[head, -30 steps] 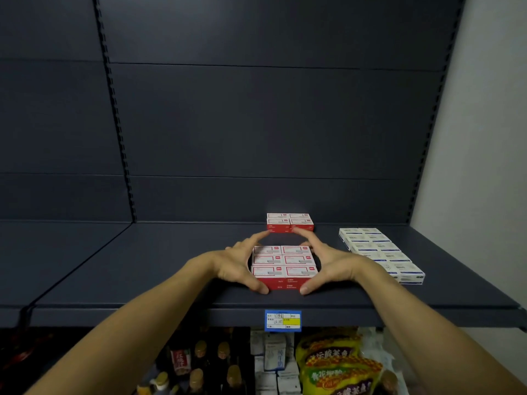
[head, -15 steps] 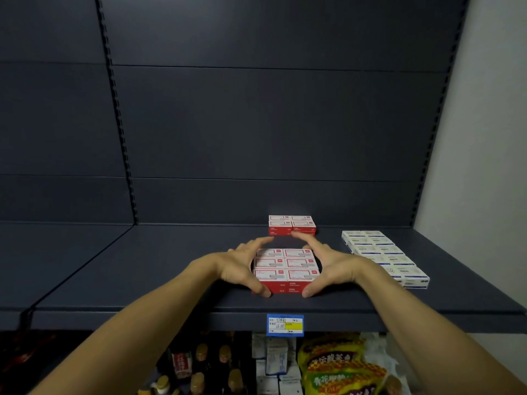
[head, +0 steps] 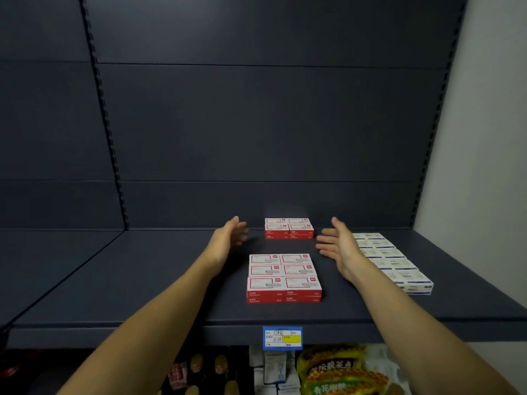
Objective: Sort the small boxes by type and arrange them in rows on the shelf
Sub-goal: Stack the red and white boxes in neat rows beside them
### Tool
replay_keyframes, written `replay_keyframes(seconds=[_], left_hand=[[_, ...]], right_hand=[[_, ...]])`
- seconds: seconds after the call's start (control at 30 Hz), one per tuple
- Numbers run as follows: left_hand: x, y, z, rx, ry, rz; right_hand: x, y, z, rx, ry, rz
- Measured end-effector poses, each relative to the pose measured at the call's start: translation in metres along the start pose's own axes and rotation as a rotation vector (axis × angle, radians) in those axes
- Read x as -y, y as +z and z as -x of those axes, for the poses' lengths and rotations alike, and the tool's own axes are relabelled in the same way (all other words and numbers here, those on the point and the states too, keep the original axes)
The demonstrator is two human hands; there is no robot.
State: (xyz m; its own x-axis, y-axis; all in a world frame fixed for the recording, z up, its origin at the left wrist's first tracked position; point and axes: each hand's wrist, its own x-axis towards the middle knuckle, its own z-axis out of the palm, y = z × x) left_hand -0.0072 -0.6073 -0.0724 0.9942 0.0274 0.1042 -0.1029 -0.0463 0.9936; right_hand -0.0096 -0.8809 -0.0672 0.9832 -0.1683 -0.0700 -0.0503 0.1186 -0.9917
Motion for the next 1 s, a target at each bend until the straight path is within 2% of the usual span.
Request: replay_keyframes(seconds=[0.13,0.37,0.67,1.0], left_hand=[[0.007,0.012,-0.019,-0.141,-0.005,0.009],[0.014,0.025,-0.048,-0.174,0.063,-0.371],[0.015,0.04,-0.074,-0.085,0.066,-0.49],[0.019,0.05,-0.082,-0.113,0.121,-0.575]], right_hand=[[-0.011,0.012,-0.021,-0.105,-0.045,-0.011],[-0.016,0.026,-0.038,-0.312,-0.205,0.372],[-0.016,0.033,-0.066,-0.364,-0.273,0.482],[-0.022,0.037,-0.081,-0.386,-0.276,0.482]])
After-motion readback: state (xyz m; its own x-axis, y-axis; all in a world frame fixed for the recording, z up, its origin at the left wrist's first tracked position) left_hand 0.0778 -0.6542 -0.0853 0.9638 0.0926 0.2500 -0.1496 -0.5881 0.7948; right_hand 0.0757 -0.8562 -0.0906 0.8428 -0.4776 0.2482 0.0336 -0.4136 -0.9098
